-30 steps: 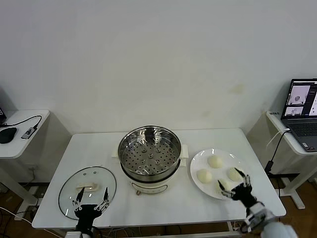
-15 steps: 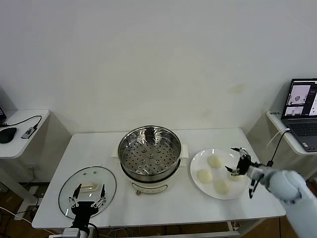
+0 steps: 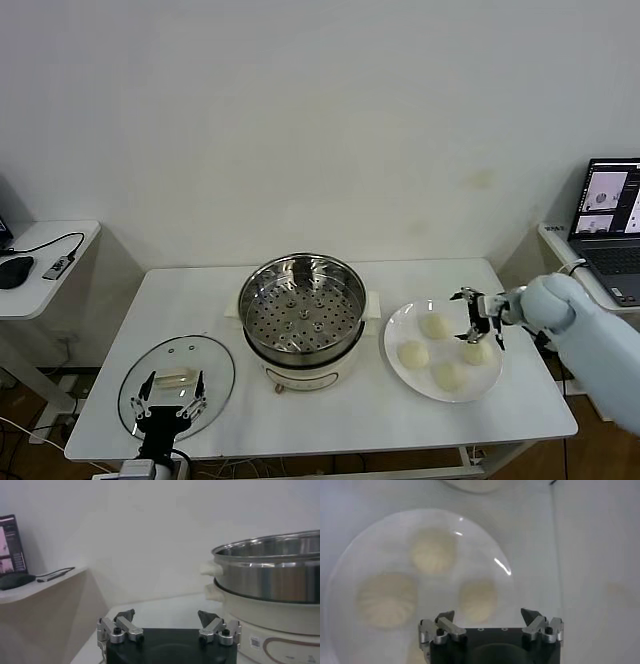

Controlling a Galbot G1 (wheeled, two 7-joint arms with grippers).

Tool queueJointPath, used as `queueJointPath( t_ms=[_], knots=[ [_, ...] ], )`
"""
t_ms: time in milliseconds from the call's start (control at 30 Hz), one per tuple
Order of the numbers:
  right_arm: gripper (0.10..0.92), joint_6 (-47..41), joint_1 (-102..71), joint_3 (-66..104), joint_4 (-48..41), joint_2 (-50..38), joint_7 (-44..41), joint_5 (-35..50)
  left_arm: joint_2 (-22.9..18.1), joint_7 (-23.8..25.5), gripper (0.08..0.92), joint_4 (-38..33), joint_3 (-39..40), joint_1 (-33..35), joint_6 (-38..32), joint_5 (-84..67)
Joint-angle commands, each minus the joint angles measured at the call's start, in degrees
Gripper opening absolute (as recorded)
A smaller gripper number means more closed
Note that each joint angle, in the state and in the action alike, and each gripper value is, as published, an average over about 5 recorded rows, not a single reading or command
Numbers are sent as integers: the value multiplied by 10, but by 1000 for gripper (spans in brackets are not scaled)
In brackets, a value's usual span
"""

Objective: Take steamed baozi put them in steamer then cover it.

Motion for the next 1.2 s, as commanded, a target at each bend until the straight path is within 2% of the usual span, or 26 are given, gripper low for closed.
queueJointPath(
  t_ms=[33,733,1200],
  knots=[
    [823,7,102,-122,-99,52,-38,3,4,0,823,6,-5,-1,-2,2],
    [802,-12,114,-130,-217,141,-31,-15,9,4,823,17,-8,-7,-4,8],
    [681,-24,106,-125,-228,155,-36,-19,9,5,823,17,-8,-6,-4,11]
  ],
)
